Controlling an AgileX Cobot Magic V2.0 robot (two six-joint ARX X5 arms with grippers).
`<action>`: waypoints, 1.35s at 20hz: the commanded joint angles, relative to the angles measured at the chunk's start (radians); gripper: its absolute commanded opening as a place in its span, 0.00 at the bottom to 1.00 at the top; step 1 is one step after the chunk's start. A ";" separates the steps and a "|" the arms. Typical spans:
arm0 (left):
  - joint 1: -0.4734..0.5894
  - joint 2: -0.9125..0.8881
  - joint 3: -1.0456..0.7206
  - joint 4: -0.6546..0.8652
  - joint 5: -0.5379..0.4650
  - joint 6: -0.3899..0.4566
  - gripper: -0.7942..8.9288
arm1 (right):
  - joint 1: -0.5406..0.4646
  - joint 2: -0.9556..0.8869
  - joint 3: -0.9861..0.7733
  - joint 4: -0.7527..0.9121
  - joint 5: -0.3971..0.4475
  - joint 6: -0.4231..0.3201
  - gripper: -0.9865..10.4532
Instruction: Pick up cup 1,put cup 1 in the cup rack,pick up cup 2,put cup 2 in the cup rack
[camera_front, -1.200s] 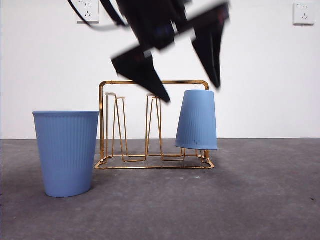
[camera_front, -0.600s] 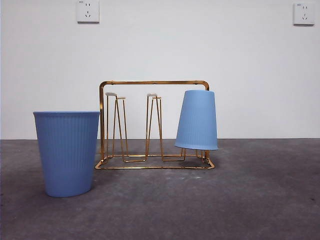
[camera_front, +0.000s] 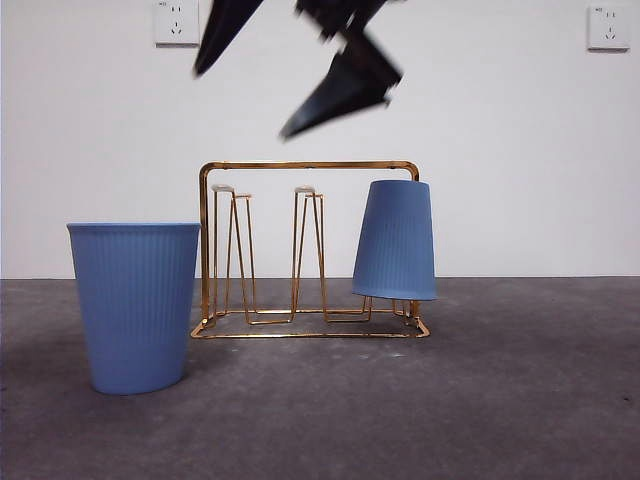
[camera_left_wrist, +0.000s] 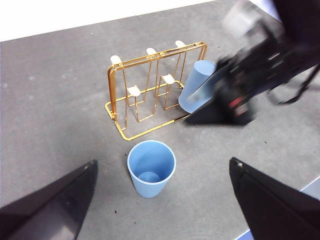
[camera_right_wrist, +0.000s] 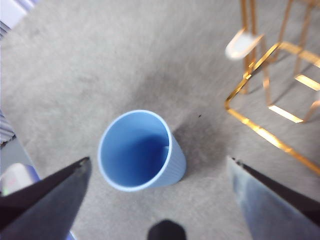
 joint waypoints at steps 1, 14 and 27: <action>-0.001 0.001 -0.003 0.001 0.000 -0.001 0.53 | 0.026 0.064 -0.007 0.044 0.002 0.033 0.50; -0.002 0.003 -0.003 0.002 0.019 0.009 0.53 | 0.072 0.291 -0.004 0.143 0.136 0.078 0.36; -0.002 0.003 -0.003 0.190 0.196 -0.006 0.53 | 0.083 0.185 -0.003 0.123 0.116 0.019 0.08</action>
